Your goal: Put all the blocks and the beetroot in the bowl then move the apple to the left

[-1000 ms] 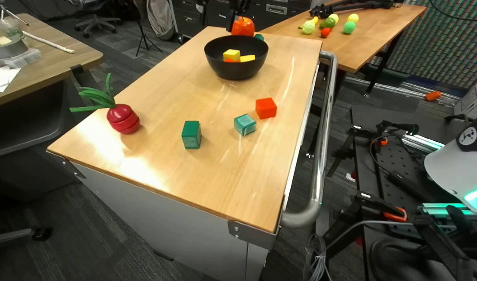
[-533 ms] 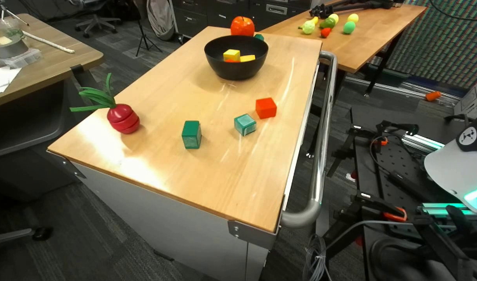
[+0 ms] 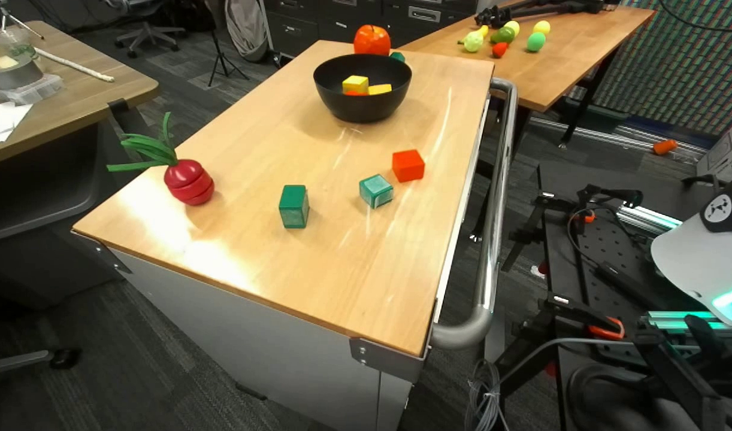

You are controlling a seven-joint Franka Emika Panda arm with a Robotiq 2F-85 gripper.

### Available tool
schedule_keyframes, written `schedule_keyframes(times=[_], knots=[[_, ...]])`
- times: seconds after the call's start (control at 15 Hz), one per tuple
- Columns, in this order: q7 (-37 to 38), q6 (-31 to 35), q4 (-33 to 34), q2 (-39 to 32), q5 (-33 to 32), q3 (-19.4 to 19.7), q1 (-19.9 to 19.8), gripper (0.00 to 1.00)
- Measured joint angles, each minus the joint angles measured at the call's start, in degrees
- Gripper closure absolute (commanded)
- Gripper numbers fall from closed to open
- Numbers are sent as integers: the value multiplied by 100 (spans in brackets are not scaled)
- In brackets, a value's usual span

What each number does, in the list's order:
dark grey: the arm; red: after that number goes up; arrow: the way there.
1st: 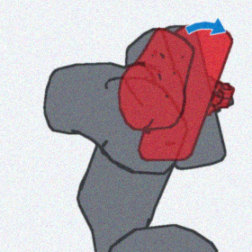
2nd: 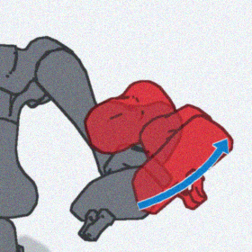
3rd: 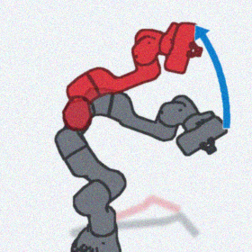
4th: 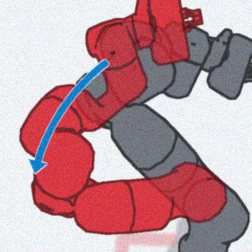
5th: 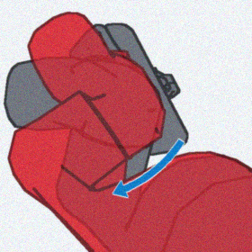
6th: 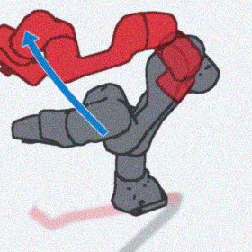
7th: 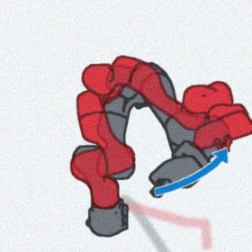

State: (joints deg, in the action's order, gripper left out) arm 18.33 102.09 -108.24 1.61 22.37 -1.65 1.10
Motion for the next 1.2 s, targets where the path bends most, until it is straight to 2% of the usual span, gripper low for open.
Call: schedule_keyframes(times=[0.27, 0.53, 0.67, 0.87, 1.2], knots=[[24, -39, 17, 116, -1265, -170, 119, 0], [155, -94, 65, 111, -2426, -563, 423, 0], [206, -29, 75, 3, -2692, -672, 528, 0], [209, -12, 101, -80, -2759, -665, 539, 0], [-434, 977, -517, 72, -3401, -725, 620, 0]])
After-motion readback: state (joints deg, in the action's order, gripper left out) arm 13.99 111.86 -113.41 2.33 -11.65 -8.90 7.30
